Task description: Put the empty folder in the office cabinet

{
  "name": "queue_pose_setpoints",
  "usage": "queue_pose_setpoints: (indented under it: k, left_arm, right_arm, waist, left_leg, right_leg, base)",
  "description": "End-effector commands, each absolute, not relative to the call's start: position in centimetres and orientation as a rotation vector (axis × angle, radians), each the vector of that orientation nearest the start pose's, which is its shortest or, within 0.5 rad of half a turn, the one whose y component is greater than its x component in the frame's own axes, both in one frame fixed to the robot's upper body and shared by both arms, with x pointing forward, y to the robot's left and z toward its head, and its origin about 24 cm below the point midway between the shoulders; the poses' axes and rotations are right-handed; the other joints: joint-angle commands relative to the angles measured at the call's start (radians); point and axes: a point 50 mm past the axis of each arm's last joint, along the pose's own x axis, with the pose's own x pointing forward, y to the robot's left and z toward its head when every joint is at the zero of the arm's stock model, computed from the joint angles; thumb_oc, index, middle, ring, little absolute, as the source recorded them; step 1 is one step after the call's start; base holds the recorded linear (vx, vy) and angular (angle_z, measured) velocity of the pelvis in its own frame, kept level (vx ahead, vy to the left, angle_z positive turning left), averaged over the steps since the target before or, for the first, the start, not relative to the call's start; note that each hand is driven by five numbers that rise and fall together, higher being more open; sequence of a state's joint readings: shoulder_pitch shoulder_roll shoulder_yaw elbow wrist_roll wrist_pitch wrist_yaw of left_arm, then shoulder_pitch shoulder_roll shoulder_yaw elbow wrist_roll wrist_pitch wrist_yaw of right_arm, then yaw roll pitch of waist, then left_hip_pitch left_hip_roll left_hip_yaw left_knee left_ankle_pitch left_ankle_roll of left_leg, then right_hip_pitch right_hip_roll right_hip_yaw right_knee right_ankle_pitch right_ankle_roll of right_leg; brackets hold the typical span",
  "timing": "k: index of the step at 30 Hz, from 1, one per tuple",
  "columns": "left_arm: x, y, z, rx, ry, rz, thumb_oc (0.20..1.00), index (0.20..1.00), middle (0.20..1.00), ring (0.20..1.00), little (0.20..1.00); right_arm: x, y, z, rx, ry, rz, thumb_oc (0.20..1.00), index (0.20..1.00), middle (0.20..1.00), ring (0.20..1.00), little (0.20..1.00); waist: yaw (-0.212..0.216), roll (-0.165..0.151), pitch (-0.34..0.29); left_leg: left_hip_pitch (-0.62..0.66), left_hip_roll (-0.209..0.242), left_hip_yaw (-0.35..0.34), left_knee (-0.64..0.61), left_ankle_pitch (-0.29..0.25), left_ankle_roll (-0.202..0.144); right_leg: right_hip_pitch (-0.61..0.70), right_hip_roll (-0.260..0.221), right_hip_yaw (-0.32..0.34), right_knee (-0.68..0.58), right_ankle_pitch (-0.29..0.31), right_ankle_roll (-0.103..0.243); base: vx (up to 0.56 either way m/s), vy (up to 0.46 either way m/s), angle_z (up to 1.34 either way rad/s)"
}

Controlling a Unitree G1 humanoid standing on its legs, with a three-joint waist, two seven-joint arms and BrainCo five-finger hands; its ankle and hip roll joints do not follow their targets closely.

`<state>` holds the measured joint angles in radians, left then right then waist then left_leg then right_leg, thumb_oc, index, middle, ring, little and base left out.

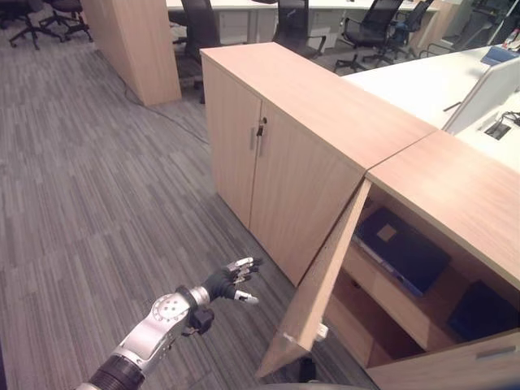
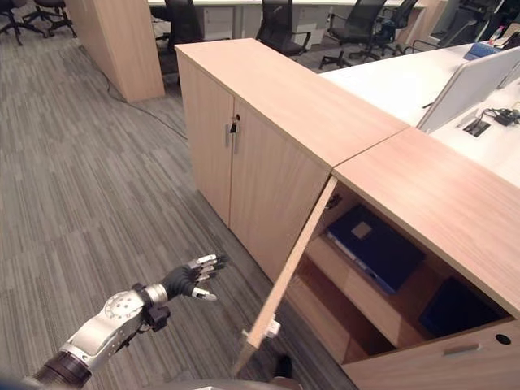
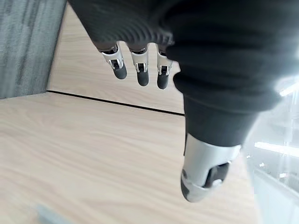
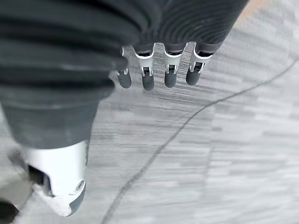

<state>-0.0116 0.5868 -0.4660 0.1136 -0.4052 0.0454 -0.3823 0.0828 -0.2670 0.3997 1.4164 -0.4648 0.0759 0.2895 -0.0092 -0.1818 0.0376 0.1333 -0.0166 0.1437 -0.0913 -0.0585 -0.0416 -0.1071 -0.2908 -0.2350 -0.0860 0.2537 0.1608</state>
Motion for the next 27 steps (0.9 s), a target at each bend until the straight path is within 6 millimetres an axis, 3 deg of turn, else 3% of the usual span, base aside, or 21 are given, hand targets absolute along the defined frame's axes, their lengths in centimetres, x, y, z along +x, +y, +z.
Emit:
queue_pose_setpoints:
  k: [1,2,4,5,8,10,12,14,19,22,27]
  left_arm:
    - [23.1,14.8,2.7,0.126,0.201,-0.748,1.0,1.0,1.0,1.0,1.0]
    - [23.1,15.0,2.4,0.119,0.218,-0.734,1.0,1.0,1.0,1.0,1.0]
    - [23.1,15.3,2.2,0.121,0.231,-0.712,1.0,1.0,1.0,1.0,1.0]
    - [23.1,15.2,2.2,0.12,0.23,-0.713,1.0,1.0,1.0,1.0,1.0]
    - [23.1,15.7,2.1,0.134,0.238,-0.693,1.0,1.0,1.0,1.0,1.0]
    - [23.2,15.9,2.2,0.14,0.236,-0.686,1.0,1.0,1.0,1.0,1.0]
    - [23.2,16.0,2.1,0.149,0.236,-0.682,1.0,1.0,1.0,1.0,1.0]
    - [23.2,15.9,2.1,0.142,0.236,-0.687,1.0,1.0,1.0,1.0,1.0]
    - [23.3,15.0,2.0,0.106,0.233,-0.703,1.0,1.0,1.0,1.0,1.0]
    - [23.3,14.0,1.9,0.083,0.236,-0.736,1.0,1.0,1.0,1.0,1.0]
    - [23.4,13.0,1.8,0.051,0.24,-0.763,1.0,1.0,1.0,1.0,1.0]
  right_arm:
    - [0.4,-24.7,-16.8,-0.771,1.699,0.809,1.0,1.0,1.0,1.0,1.0]
    - [0.2,-24.5,-16.8,-0.782,1.697,0.852,1.0,1.0,1.0,1.0,1.0]
    - [0.1,-24.3,-16.8,-0.796,1.691,0.893,1.0,1.0,1.0,1.0,1.0]
    - [0.1,-24.3,-16.8,-0.797,1.692,0.892,1.0,1.0,1.0,1.0,1.0]
    - [0.3,-24.0,-16.8,-0.818,1.669,0.955,1.0,1.0,1.0,1.0,1.0]
    - [1.4,-23.4,-16.9,-0.816,1.623,0.976,1.0,1.0,1.0,1.0,1.0]
    - [2.6,-23.1,-16.9,-0.808,1.591,0.958,1.0,1.0,1.0,1.0,1.0]
    - [3.6,-22.5,-17.0,-0.802,1.563,0.948,1.0,1.0,1.0,1.0,1.0]
    - [4.5,-22.4,-16.9,-0.79,1.563,0.919,1.0,1.0,1.0,1.0,1.0]
    - [4.8,-22.7,-16.9,-0.781,1.573,0.876,1.0,1.0,1.0,1.0,1.0]
    - [5.1,-23.1,-16.8,-0.768,1.58,0.815,1.0,1.0,1.0,1.0,1.0]
  waist:
    - [0.021,0.079,0.077]
    - [0.026,0.094,0.085]
    - [0.035,0.112,0.075]
    - [0.035,0.108,0.079]
    - [0.062,0.114,0.053]
    - [0.09,0.087,0.023]
    - [0.118,0.051,0.001]
    - [0.13,0.036,-0.01]
    - [0.119,0.044,-0.012]
    - [0.112,0.062,-0.002]
    - [0.099,0.084,0.009]
  left_leg:
    - [-0.11,-0.015,-0.002,0.004,-0.002,0.066]
    - [-0.124,0.008,0.02,0.004,0.005,0.065]
    - [-0.138,0.034,0.039,0.004,-0.007,0.06]
    - [-0.145,0.029,0.053,0.004,0.012,0.065]
    - [-0.168,0.054,0.089,0.004,0.001,0.056]
    - [-0.191,0.059,0.129,0.004,0.013,0.052]
    - [-0.201,0.057,0.158,0.004,0.022,0.045]
    - [-0.203,0.066,0.175,0.004,0.032,0.037]
    - [-0.189,0.109,0.187,0.004,0.056,0.008]
    - [-0.18,0.166,0.189,0.006,0.092,-0.029]
    - [-0.168,0.219,0.19,0.008,0.132,-0.06]
  right_leg:
    - [0.01,-0.053,-0.14,0.029,0.078,0.101]
    - [0.034,-0.071,-0.165,0.096,0.025,0.097]
    - [0.076,-0.088,-0.168,0.164,-0.023,0.094]
    - [0.068,-0.096,-0.177,0.166,-0.012,0.085]
    - [0.134,-0.135,-0.193,0.223,-0.031,0.091]
    - [0.193,-0.144,-0.212,0.201,0.002,0.1]
    - [0.218,-0.119,-0.231,0.134,0.011,0.101]
    - [0.219,-0.09,-0.248,0.077,-0.018,0.101]
    - [0.225,-0.026,-0.239,0.023,-0.102,0.094]
    - [0.24,0.03,-0.246,0.006,-0.186,0.058]
    - [0.251,0.089,-0.246,0.001,-0.246,0.02]
  base:
    - [-0.24,-0.01,-0.49]
    - [-0.24,0.015,-0.74]
    - [-0.16,0.023,-0.63]
    - [-0.06,-0.002,-0.16]
    - [-0.13,-0.065,-0.43]
    - [-0.1,-0.137,-0.58]
    - [-0.03,-0.168,-0.9]
    - [0.0,-0.199,-1.13]
    - [0.02,-0.153,-0.78]
    - [0.0,-0.231,-0.2]
    - [-0.02,-0.177,0.01]
